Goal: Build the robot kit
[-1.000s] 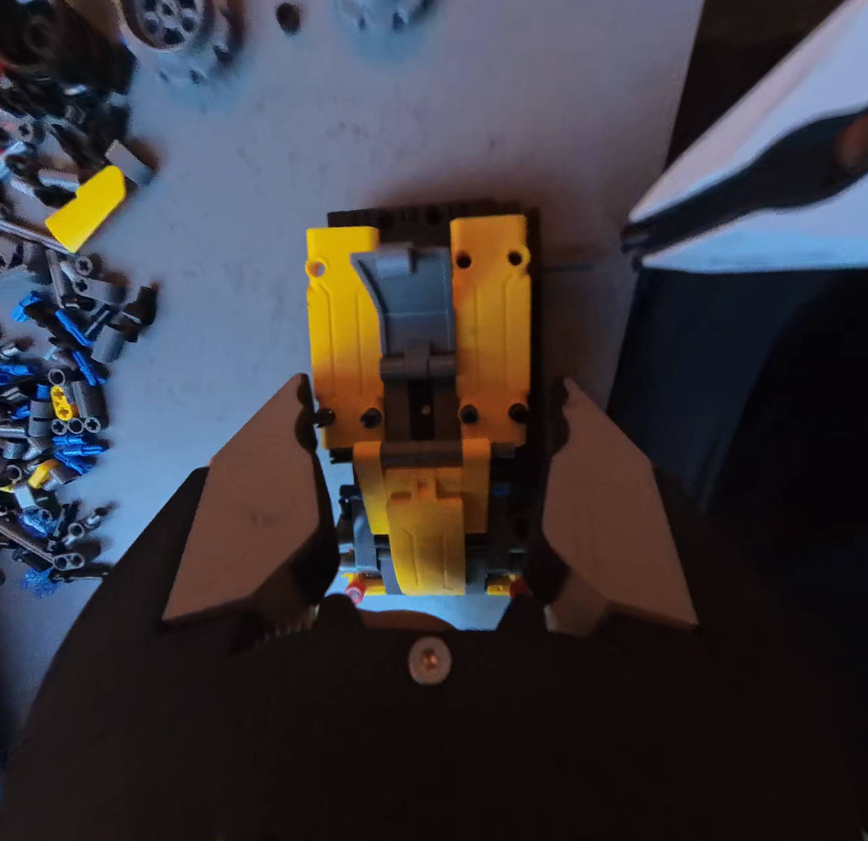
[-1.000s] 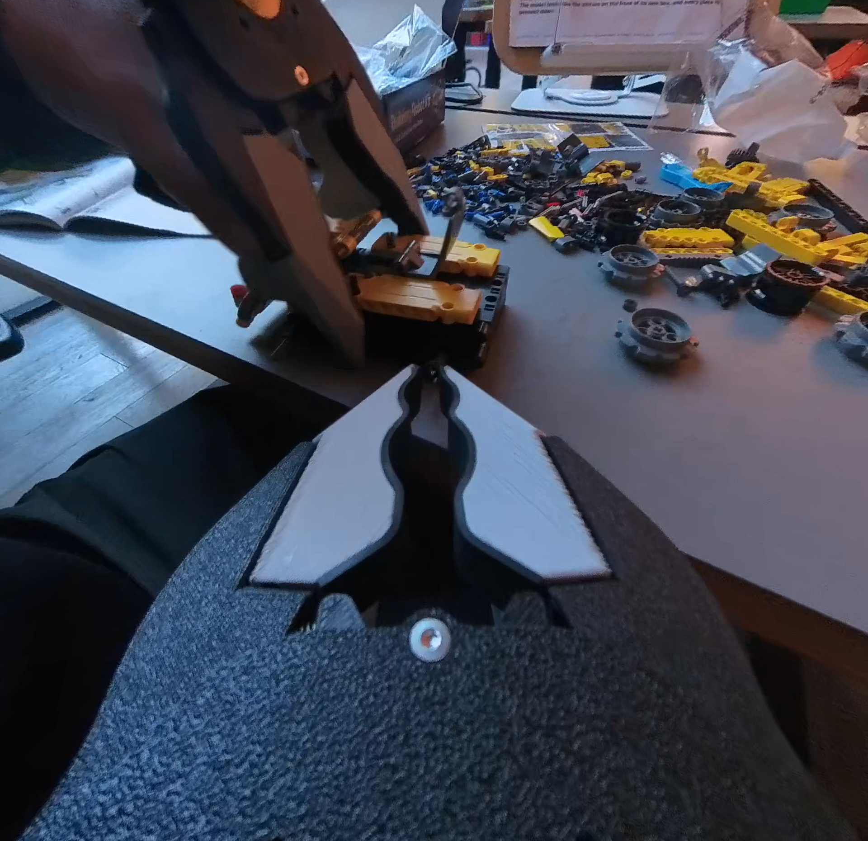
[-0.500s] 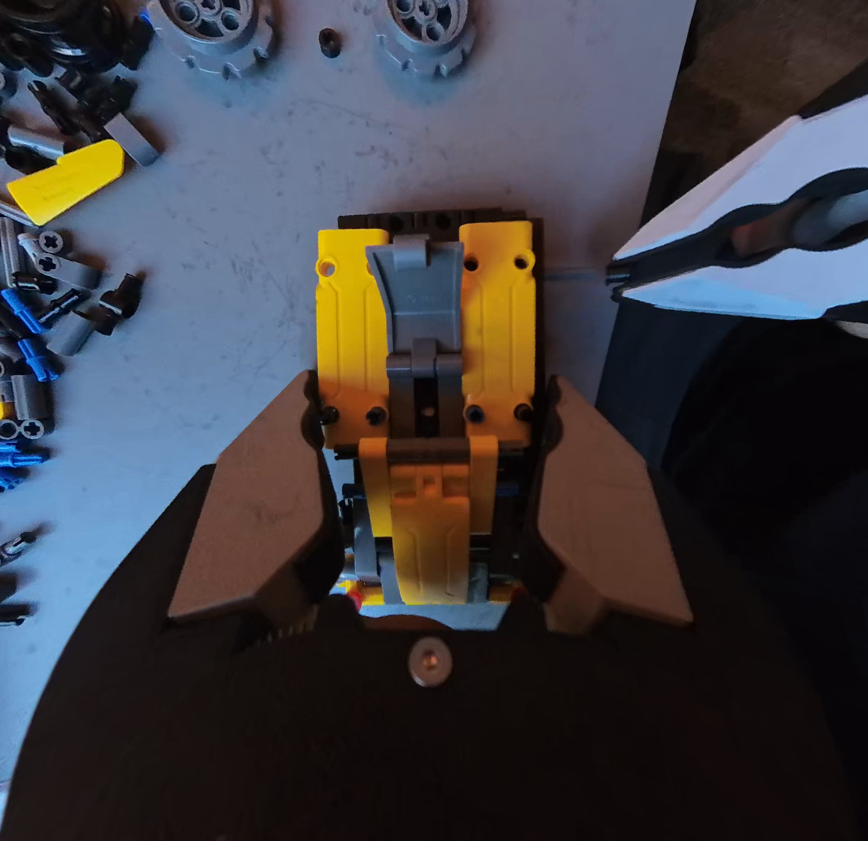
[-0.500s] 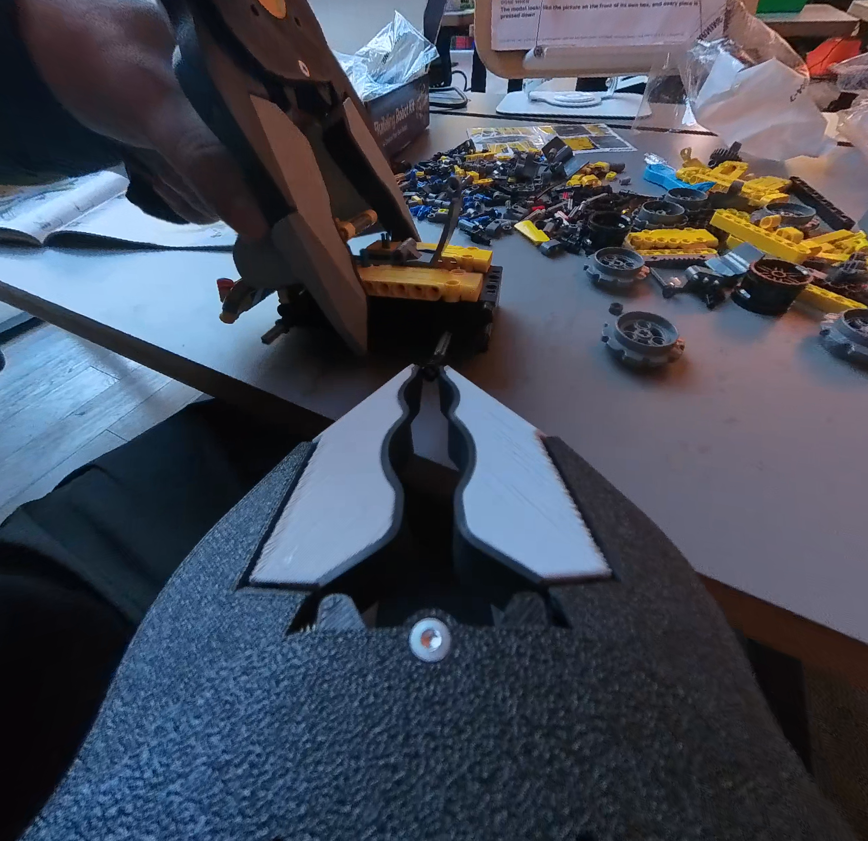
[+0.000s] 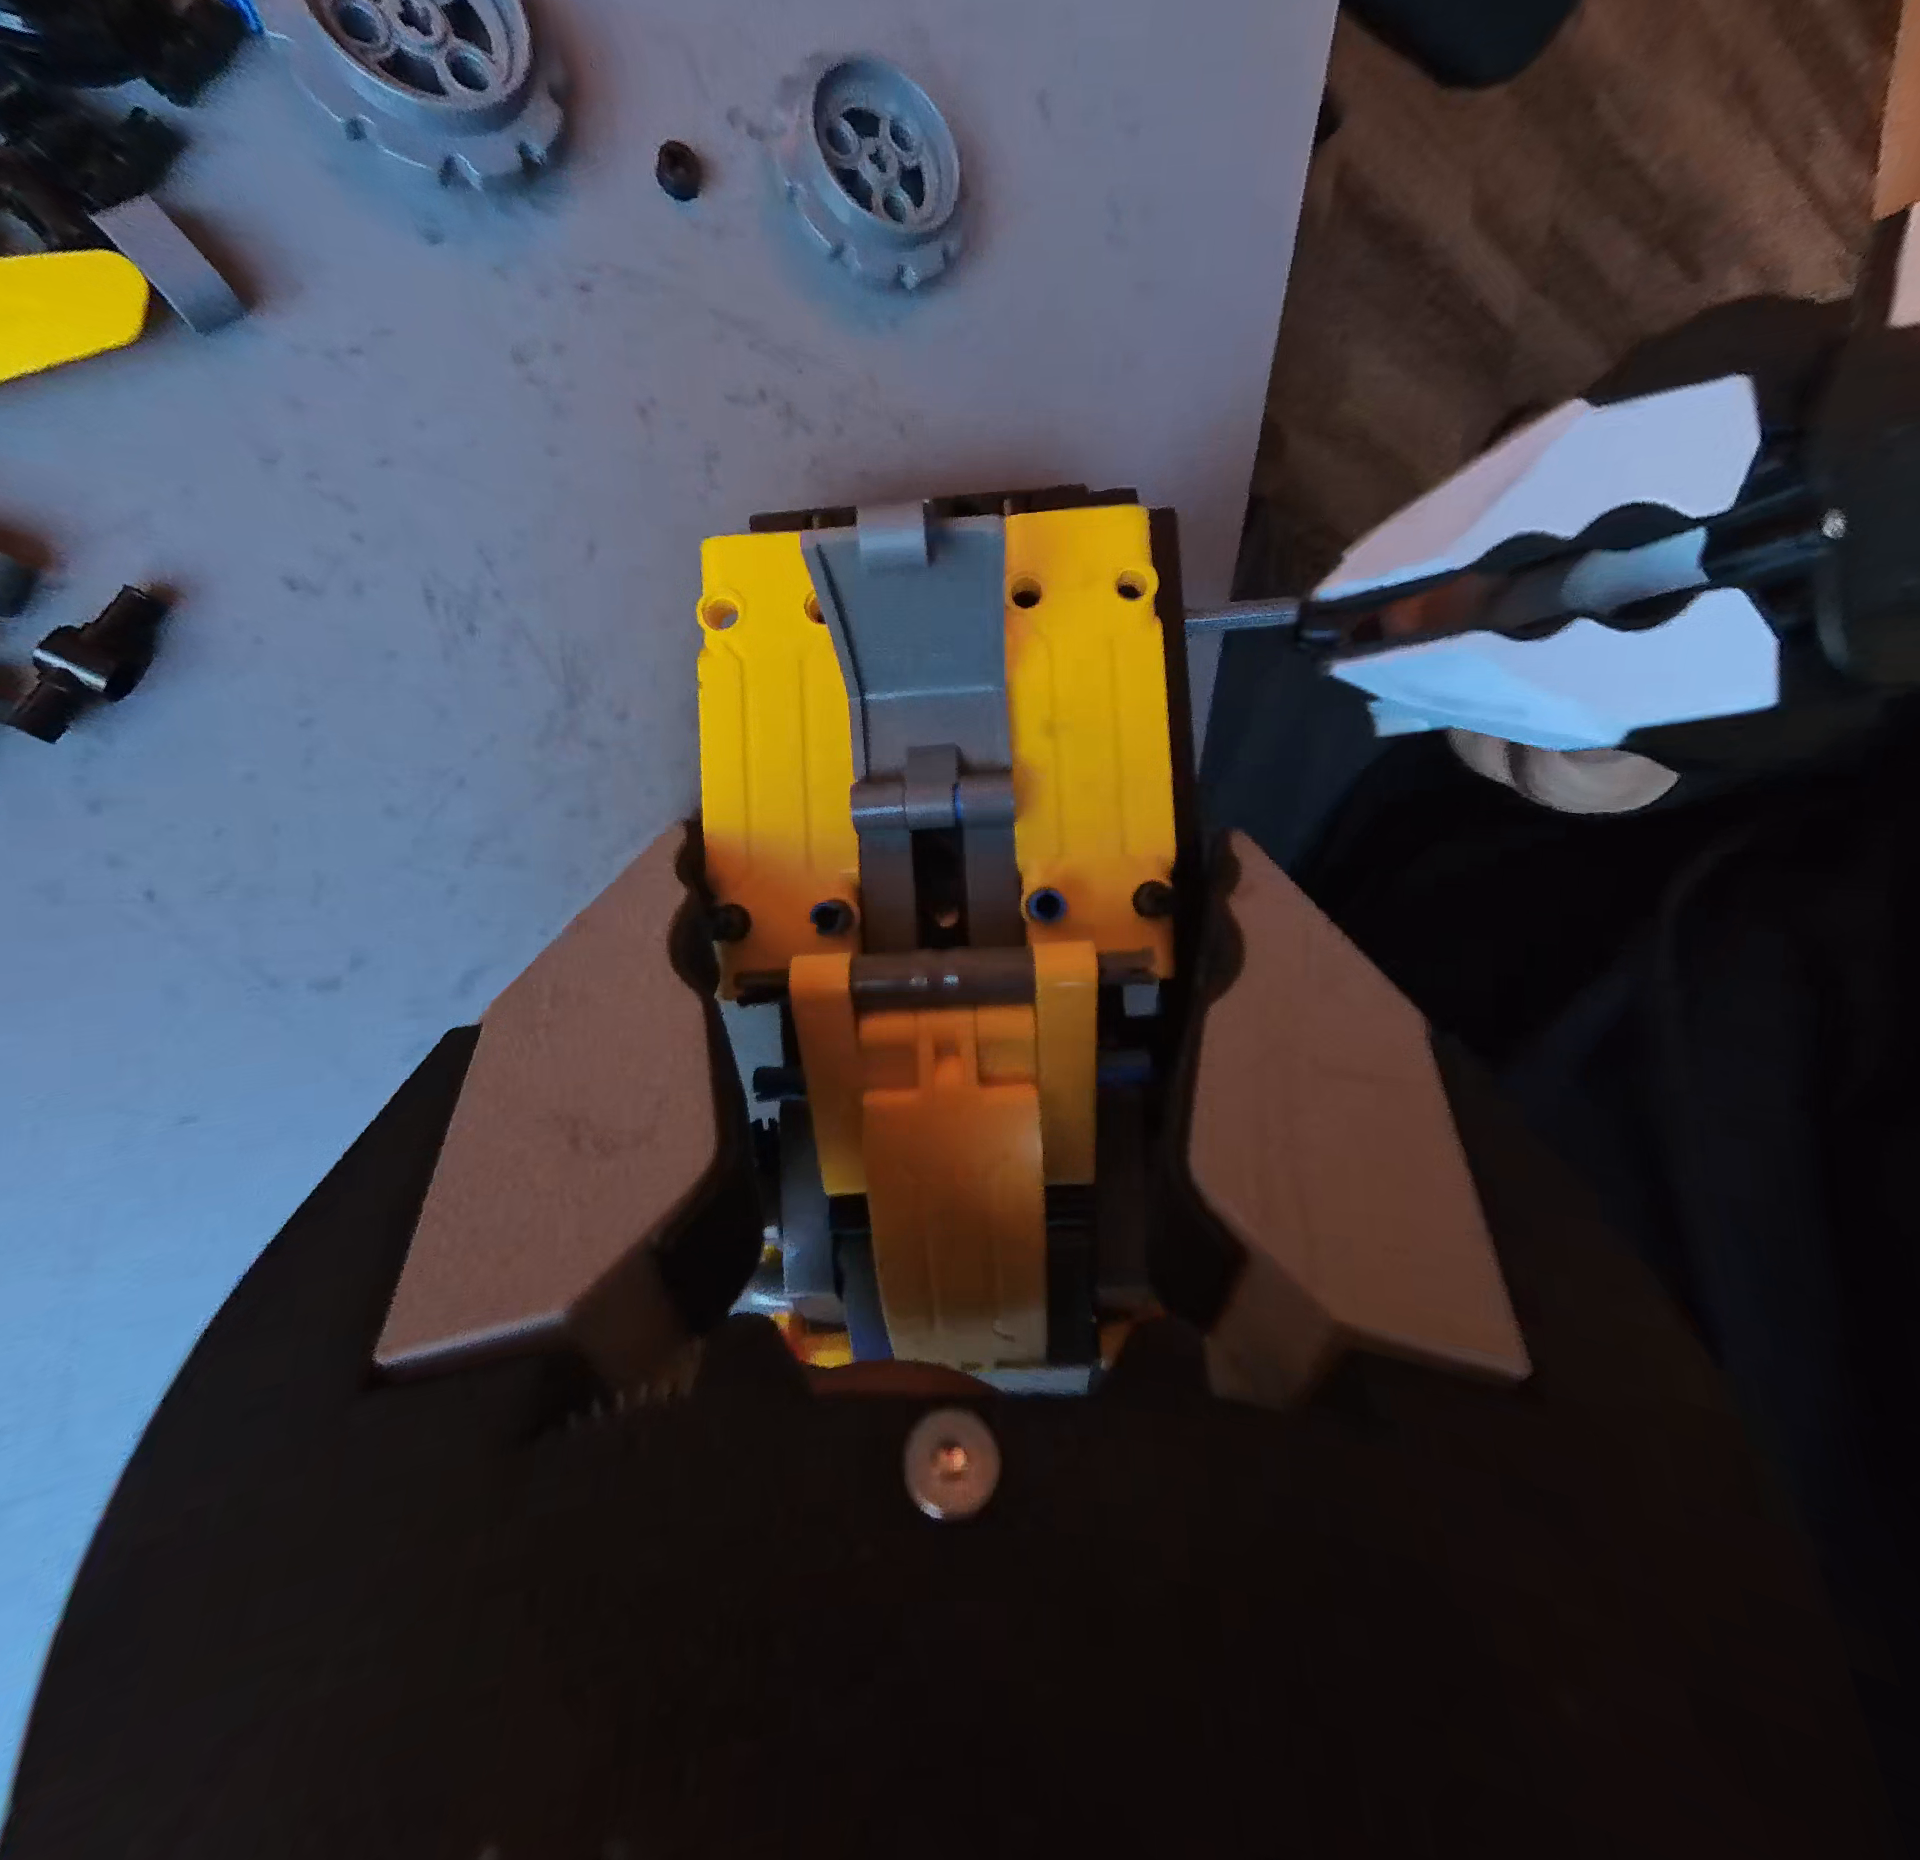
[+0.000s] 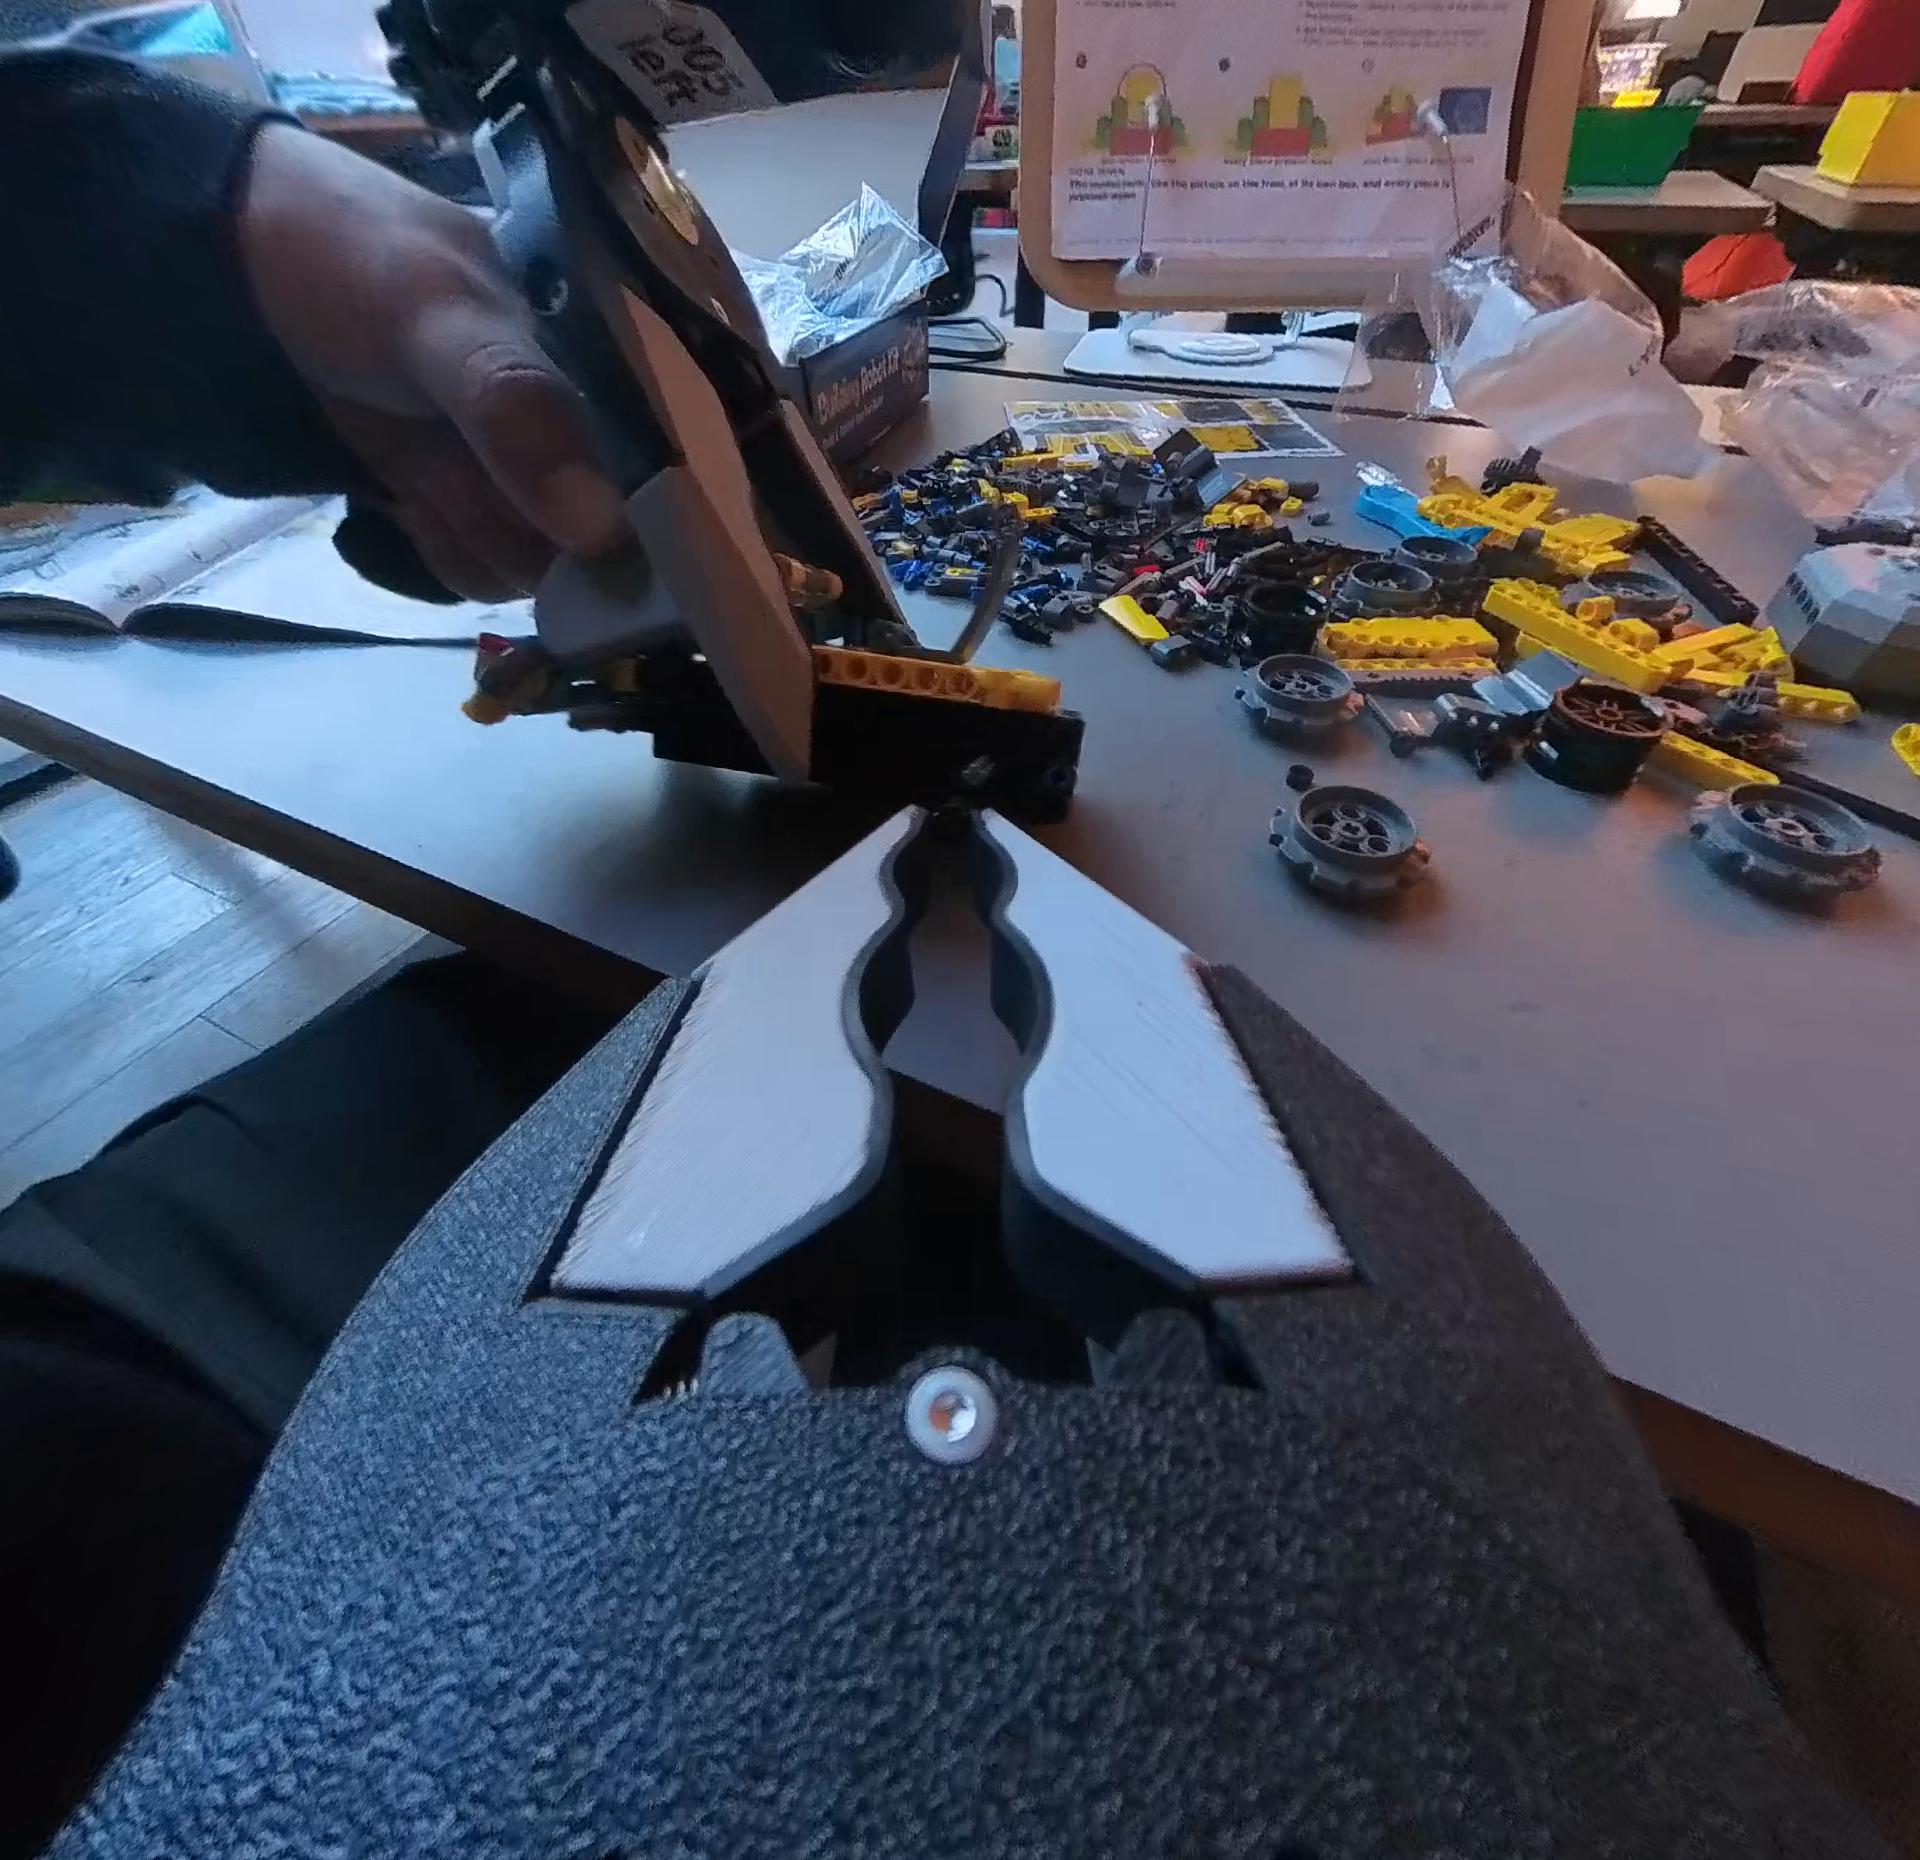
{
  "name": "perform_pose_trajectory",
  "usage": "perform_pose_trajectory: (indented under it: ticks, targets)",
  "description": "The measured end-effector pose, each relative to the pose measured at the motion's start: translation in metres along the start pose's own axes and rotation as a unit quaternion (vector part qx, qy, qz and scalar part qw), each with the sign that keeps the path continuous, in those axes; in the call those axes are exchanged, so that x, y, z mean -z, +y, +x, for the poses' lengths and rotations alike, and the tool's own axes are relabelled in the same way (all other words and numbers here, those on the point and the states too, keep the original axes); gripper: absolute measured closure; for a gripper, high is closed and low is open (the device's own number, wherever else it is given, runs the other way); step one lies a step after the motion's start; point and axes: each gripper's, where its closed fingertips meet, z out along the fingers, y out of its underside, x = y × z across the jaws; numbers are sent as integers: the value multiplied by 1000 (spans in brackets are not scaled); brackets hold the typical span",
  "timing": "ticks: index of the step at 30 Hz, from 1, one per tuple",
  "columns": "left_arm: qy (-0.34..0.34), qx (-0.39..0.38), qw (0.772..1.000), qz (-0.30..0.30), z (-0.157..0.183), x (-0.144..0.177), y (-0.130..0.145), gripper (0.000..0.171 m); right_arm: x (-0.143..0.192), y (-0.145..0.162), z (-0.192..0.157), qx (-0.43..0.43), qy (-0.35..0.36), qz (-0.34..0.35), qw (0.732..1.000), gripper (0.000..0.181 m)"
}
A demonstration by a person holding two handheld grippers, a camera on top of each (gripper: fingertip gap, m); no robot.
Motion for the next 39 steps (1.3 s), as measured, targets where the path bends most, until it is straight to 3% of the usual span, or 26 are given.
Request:
perform_pose_trajectory:
  ticks: [24,33,35,39]
  targets:
    - [-3,-8,1000,8,-1,0,1,80,-8,-4,3,8,3,2,1000,175]
    - [-35,-26,999,21,-3,-3,3,84,-14,18,7,23,16,-22,999,175]
    - [-21,-21,999,29,-2,-2,3,91,-16,26,14,2,19,-24,1000,176]
    - [-37,-28,999,26,-2,-3,3,90,-17,28,14,-39,2,-19,999,175]
